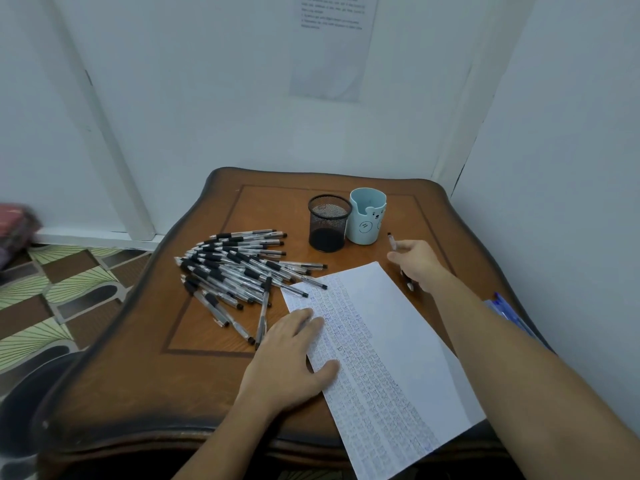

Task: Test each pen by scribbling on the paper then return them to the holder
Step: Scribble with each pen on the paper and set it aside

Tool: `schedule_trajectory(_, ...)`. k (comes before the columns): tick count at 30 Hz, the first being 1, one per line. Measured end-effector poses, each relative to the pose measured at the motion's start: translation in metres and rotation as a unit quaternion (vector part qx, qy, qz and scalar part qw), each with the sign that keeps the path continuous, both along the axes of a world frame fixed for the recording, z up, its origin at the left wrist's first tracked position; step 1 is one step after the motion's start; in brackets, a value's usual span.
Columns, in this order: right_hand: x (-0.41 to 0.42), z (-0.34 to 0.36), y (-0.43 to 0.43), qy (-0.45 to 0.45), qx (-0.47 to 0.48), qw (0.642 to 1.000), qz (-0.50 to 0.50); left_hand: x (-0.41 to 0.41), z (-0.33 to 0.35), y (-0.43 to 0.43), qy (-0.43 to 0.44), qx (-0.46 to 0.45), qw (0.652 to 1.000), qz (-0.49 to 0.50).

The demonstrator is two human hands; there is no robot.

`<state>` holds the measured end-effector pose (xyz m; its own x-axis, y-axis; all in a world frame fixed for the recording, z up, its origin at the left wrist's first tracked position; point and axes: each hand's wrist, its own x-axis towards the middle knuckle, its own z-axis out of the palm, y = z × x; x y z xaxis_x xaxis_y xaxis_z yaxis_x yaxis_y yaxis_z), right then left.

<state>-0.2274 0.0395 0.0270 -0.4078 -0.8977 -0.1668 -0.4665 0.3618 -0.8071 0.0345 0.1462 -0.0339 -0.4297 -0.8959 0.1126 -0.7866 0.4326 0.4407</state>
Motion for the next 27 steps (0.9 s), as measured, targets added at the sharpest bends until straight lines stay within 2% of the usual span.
schedule_trajectory(4, 0.003, 0.002, -0.015, 0.13, 0.047, 0.99, 0.032, 0.0, 0.0, -0.001, 0.0, 0.001, 1.0, -0.001)
schedule_trajectory(7, 0.007, -0.001, -0.012, 0.19, 0.064, 0.978, 0.059, 0.0, -0.001, -0.002, -0.007, 0.0, 1.0, -0.001)
schedule_trajectory(9, 0.01, -0.005, -0.007, 0.264, 0.043, 0.961, 0.074, 0.0, -0.002, -0.001, -0.007, 0.004, 1.0, 0.0)
schedule_trajectory(11, 0.017, -0.011, -0.001, 0.32, -0.029, 0.942, 0.097, 0.0, -0.003, -0.001, -0.006, 0.007, 1.0, 0.0)
schedule_trajectory(13, 0.035, -0.015, 0.006, 0.276, -0.078, 0.943, 0.168, 0.0, -0.002, -0.001, -0.007, 0.008, 1.0, 0.0)
schedule_trajectory(16, 0.07, -0.019, 0.019, 0.151, -0.067, 0.951, 0.26, 0.0, -0.002, -0.002, -0.009, 0.007, 1.0, -0.003)
schedule_trajectory(18, 0.085, -0.023, 0.022, 0.147, -0.063, 0.949, 0.273, 0.0, -0.002, -0.002, -0.006, 0.007, 1.0, -0.004)
schedule_trajectory(22, 0.092, -0.026, 0.023, 0.123, -0.073, 0.96, 0.242, 0.0, -0.001, 0.0, -0.009, 0.004, 1.0, -0.004)
schedule_trajectory(25, 0.084, -0.016, 0.028, 0.055, -0.104, 0.976, 0.184, 0.001, 0.0, -0.001, -0.006, 0.008, 1.0, -0.004)
schedule_trajectory(27, 0.076, -0.007, 0.034, -0.029, -0.13, 0.985, 0.112, 0.001, 0.001, 0.0, -0.011, 0.013, 1.0, -0.005)
